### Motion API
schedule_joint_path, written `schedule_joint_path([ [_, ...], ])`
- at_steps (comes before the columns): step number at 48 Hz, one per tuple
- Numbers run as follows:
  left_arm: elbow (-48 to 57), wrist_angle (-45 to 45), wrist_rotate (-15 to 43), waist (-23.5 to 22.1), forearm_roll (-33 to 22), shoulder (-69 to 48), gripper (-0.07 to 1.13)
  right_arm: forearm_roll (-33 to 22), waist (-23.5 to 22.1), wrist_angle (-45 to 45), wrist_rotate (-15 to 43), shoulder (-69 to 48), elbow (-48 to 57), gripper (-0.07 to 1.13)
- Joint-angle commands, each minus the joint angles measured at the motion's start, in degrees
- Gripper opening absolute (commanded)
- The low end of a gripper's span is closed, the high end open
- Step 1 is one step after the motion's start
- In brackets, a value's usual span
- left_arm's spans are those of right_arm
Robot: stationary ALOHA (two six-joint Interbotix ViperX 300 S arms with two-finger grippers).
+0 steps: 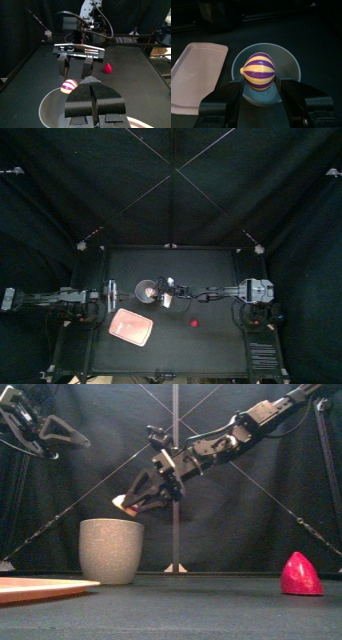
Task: Pick the onion then place it in the grey bowl
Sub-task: Drop onion in the grey bowl and return to neutral
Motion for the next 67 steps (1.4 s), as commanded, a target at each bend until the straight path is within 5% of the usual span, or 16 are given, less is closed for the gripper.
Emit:
schedule_joint_path([
  [1, -0.4, -0.5, 0.1, 0.2, 0.1, 0.1, 0.0, -0.1, -0.4, 0.2, -0.2, 0.8, -4.0, 0.87],
  [20, 0.1, -0.5, 0.1, 0.1, 0.2, 0.1, 0.0, -0.6, -0.5, 1.5, -0.5, -0.7, -3.4, 0.97],
  [67, 0.9, -1.1, 0.0, 0.3, 2.1, -0.4, 0.0, -3.4, 1.4, -17.6, -0.2, -40.7, 35.4, 0.98],
])
